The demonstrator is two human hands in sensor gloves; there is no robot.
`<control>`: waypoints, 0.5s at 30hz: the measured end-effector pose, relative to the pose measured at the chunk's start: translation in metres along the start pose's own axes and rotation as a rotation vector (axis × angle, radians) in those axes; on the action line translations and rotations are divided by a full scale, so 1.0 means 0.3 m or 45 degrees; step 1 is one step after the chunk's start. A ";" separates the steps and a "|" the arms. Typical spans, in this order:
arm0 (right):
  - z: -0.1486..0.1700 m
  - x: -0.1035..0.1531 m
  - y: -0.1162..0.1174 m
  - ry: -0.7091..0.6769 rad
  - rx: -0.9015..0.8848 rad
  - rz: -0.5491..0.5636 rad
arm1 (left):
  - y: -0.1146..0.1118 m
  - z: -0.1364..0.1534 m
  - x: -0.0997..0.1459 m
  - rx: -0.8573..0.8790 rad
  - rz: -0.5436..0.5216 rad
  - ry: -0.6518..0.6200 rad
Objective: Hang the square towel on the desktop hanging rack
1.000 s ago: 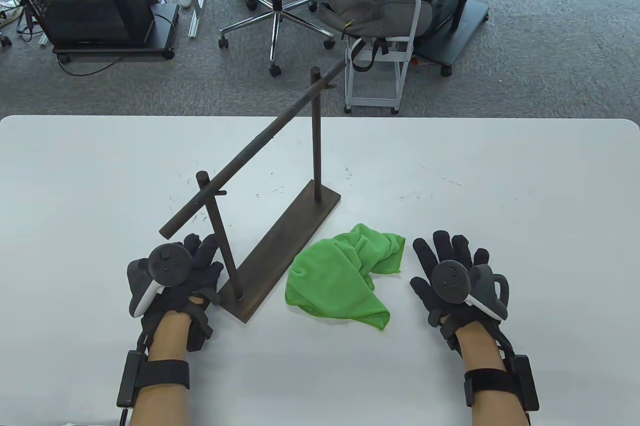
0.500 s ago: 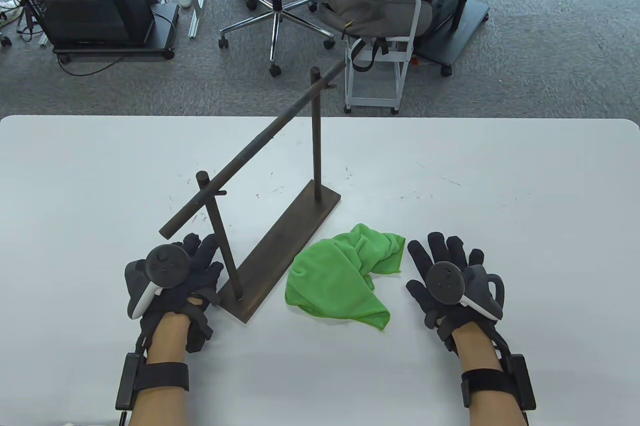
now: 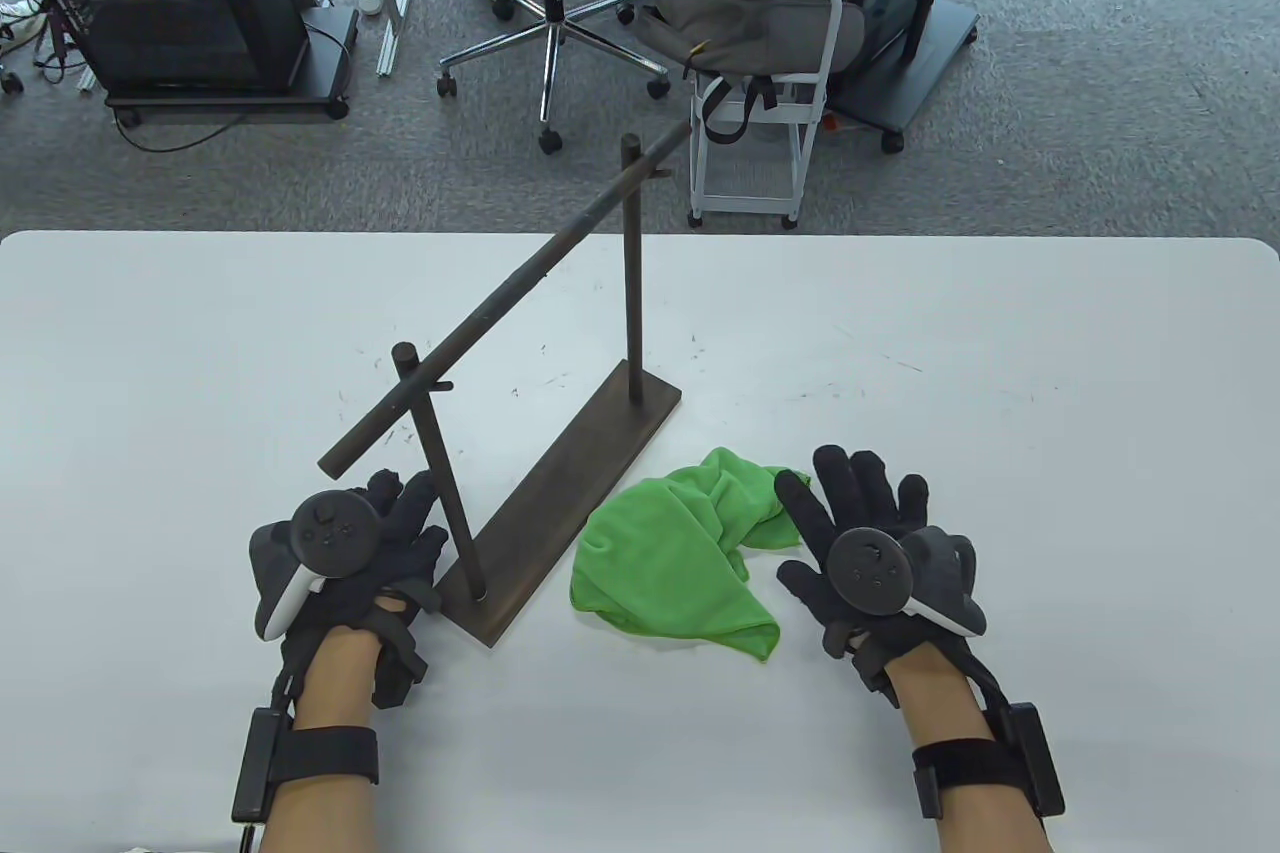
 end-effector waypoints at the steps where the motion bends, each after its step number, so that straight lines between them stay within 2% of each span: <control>1: -0.023 -0.013 -0.008 -0.033 0.055 -0.012 | -0.001 0.001 -0.001 -0.003 0.003 0.001; 4: -0.118 -0.062 -0.019 -0.155 0.304 -0.029 | -0.004 0.009 -0.003 0.000 0.013 0.006; 7: -0.196 -0.082 0.054 -0.257 0.399 -0.062 | -0.006 0.013 -0.004 0.006 0.021 0.010; 10: -0.219 -0.085 0.126 -0.292 0.575 -0.206 | 0.000 0.013 -0.007 0.003 0.014 0.006; 15: -0.223 -0.076 0.181 -0.339 0.592 -0.311 | -0.005 0.011 -0.007 0.000 0.023 0.015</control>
Point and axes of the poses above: the tracker on the back of each hand, its own z axis roughly to the little-finger side, its own x axis roughly from the fingertips to the wrist, y = z × x, the point moved 4 cm from there along -x, roughly from the wrist to the fingertips, and after that the axes turned 6 degrees about x, right-handed, at the moved point
